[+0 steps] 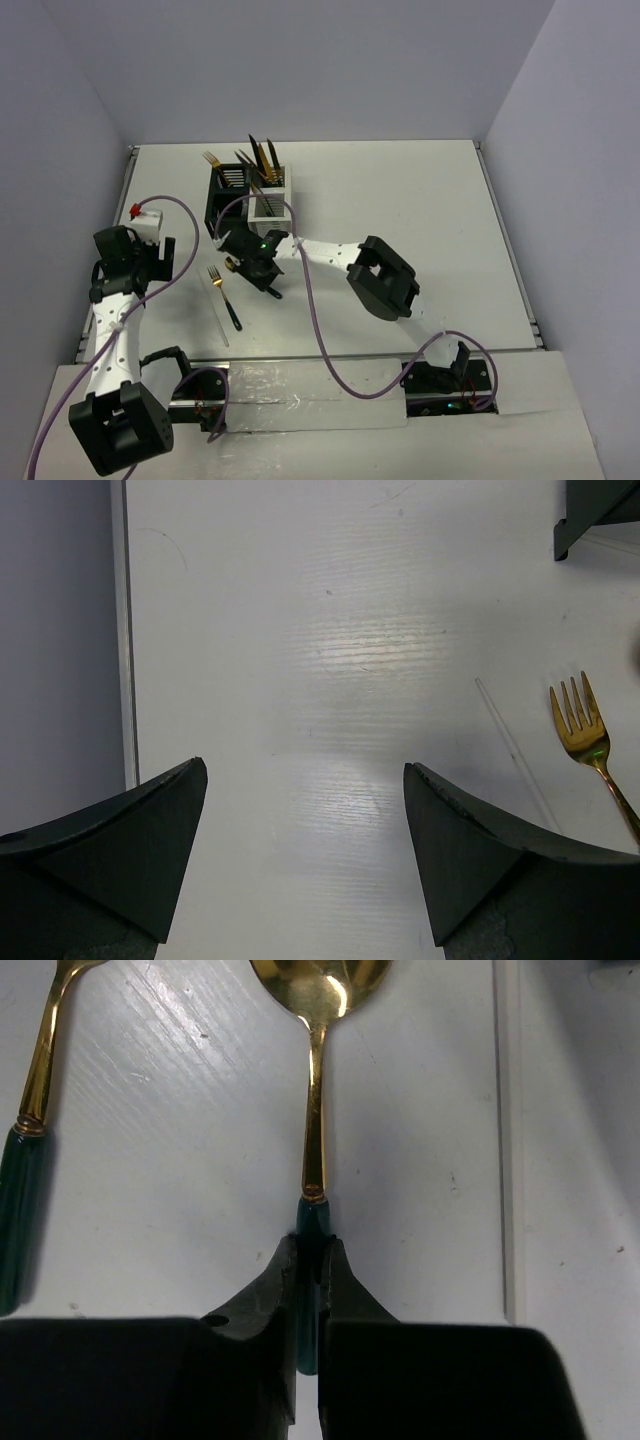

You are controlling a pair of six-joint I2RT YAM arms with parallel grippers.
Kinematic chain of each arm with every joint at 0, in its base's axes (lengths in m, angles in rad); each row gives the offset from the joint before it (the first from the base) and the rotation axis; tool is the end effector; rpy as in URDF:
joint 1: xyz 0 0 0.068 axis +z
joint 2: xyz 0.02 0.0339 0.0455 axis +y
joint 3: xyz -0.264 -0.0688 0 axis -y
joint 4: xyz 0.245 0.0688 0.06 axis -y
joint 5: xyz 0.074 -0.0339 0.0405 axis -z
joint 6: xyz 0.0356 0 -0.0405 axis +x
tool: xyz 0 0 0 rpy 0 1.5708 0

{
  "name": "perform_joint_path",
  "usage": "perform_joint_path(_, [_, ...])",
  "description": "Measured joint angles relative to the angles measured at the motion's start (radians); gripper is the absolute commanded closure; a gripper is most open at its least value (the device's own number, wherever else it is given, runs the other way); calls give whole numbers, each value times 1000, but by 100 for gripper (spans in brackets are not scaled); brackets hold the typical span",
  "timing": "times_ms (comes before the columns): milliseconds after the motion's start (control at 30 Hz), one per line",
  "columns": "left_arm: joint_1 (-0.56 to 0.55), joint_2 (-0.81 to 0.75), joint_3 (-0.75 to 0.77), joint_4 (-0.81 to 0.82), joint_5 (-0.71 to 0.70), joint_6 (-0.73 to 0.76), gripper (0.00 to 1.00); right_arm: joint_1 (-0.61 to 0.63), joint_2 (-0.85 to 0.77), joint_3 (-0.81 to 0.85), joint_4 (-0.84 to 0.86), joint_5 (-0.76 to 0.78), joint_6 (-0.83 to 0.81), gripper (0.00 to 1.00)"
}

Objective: Sort the eating utensils into containers

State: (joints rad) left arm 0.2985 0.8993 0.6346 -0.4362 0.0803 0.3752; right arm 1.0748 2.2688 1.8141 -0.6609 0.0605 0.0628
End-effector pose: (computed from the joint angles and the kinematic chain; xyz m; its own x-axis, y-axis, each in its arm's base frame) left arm 0.1840 0.0536 0.2434 -0.6595 0.1793 -0.7301 0.0077 0.9727 0.2319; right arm 0.2324 0.4249 0.1637 -0.4809 -0.7571 -0.4422 -0.8367 0.5470 -0.0266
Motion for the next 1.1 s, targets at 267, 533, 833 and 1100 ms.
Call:
perform_joint_path(267, [0, -2, 0, 0, 0, 1, 10, 6, -82, -133, 51, 40, -31, 100])
perform_joint_path(533, [0, 9, 0, 2, 16, -6, 10, 45, -581, -599, 464, 137, -146, 100])
perform_joint_path(833, [0, 11, -11, 6, 18, -5, 10, -89, -665, -694, 1317, 311, -182, 100])
perform_joint_path(1100, [0, 6, -32, 8, 18, 3, 10, -180, -333, -510, 1353, 371, -128, 100])
